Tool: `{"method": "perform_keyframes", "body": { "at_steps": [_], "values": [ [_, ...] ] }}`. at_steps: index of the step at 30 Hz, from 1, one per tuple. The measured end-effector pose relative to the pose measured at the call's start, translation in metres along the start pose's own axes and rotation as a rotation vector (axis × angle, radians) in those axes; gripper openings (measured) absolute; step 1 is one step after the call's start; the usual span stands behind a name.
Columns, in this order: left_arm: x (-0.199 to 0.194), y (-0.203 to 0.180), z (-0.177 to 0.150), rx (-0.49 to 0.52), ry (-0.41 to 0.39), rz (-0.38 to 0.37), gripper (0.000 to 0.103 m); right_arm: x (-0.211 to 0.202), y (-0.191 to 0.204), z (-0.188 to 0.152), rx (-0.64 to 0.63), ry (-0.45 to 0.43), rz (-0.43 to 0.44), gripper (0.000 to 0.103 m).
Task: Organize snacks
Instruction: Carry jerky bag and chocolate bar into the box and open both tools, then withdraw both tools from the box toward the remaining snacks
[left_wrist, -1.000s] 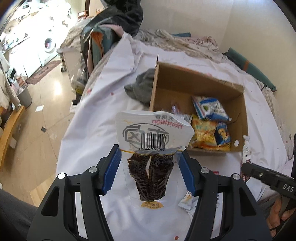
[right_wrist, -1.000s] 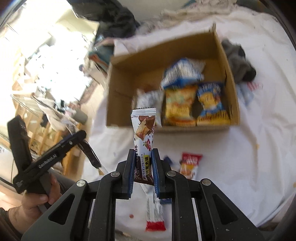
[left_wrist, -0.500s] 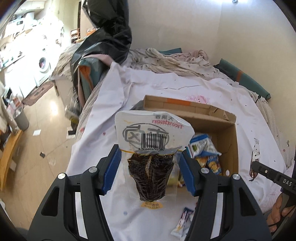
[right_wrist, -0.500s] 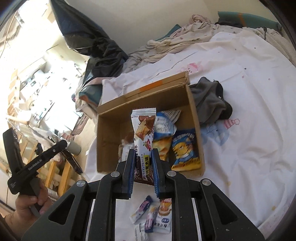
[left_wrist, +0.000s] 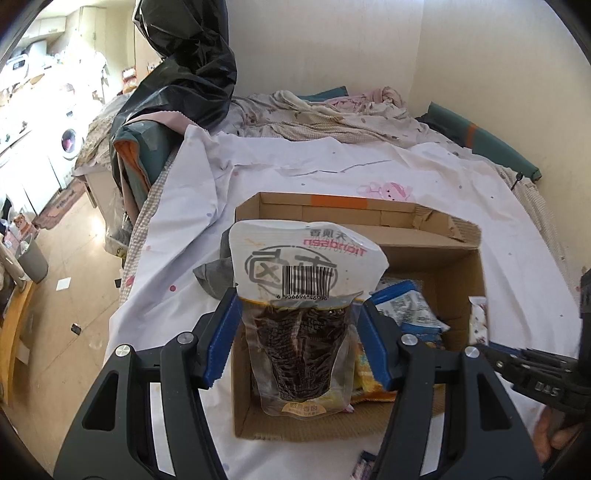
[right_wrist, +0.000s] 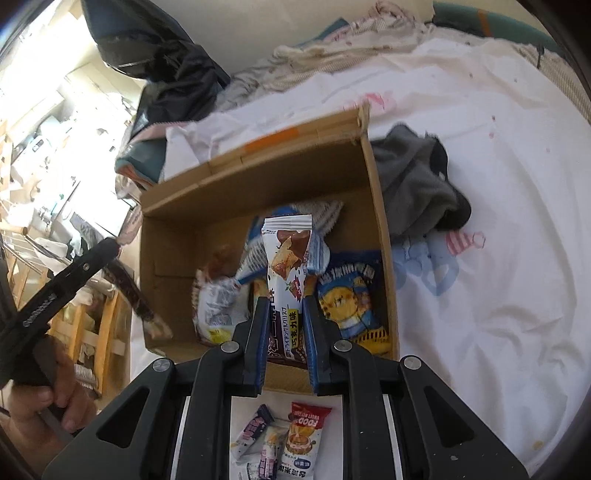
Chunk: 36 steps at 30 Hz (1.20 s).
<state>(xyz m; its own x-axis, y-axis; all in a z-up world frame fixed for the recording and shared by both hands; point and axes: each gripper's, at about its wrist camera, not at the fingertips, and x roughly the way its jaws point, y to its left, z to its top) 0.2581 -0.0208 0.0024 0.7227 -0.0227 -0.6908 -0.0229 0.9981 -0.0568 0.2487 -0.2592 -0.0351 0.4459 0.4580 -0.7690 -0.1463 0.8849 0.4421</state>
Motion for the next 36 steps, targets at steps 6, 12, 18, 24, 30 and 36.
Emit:
{"method": "perform_keyframes", "body": {
  "at_steps": [6, 12, 18, 24, 30, 36],
  "values": [
    [0.036, 0.004, -0.008, -0.043, 0.066, -0.052, 0.058, 0.014, -0.005, -0.002, 0.008, 0.045, 0.002, 0.018],
    [0.050, 0.007, -0.011, -0.062, 0.114, -0.061, 0.058, 0.030, -0.004, -0.005, 0.019, 0.097, -0.011, 0.019],
    [0.056, 0.006, -0.014, -0.050, 0.140, -0.068, 0.060, 0.038, -0.002, -0.007, 0.016, 0.121, -0.017, 0.020],
    [0.058, 0.007, -0.013, -0.067, 0.158, -0.076, 0.060, 0.040, -0.004, -0.006, 0.030, 0.124, -0.015, 0.022],
    [0.051, 0.008, -0.012, -0.070, 0.131, -0.063, 0.096, 0.036, -0.007, -0.004, 0.059, 0.100, 0.006, 0.039],
    [0.045, 0.013, -0.011, -0.081, 0.118, -0.057, 0.096, 0.024, -0.003, -0.003, 0.029, 0.038, -0.002, 0.073]
  ]
}}
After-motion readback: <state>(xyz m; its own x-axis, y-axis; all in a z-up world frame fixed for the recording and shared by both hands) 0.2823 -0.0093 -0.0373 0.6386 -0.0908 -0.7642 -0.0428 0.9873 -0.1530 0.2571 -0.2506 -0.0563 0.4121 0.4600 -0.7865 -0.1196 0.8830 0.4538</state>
